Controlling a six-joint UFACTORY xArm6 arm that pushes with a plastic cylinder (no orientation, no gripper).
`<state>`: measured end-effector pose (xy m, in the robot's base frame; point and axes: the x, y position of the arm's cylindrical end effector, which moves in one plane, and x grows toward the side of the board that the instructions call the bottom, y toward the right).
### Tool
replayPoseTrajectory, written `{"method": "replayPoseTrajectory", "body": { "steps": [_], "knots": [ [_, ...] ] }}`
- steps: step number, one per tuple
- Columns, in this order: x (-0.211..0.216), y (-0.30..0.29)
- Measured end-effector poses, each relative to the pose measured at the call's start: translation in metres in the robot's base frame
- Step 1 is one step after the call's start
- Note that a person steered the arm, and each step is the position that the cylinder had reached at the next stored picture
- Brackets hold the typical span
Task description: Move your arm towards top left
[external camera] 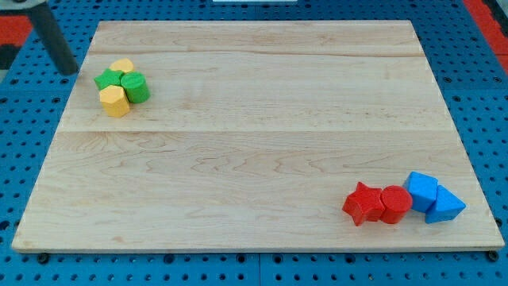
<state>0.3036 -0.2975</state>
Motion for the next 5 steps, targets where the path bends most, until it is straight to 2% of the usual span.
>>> {"method": "replayPoseTrajectory", "body": {
  "steps": [1, 2, 3, 4, 5],
  "knots": [
    [-0.037, 0.056],
    [-0.026, 0.098],
    [-0.011, 0.098],
    [-0.055, 0.07],
    [-0.045, 0.056]
  ]
}}
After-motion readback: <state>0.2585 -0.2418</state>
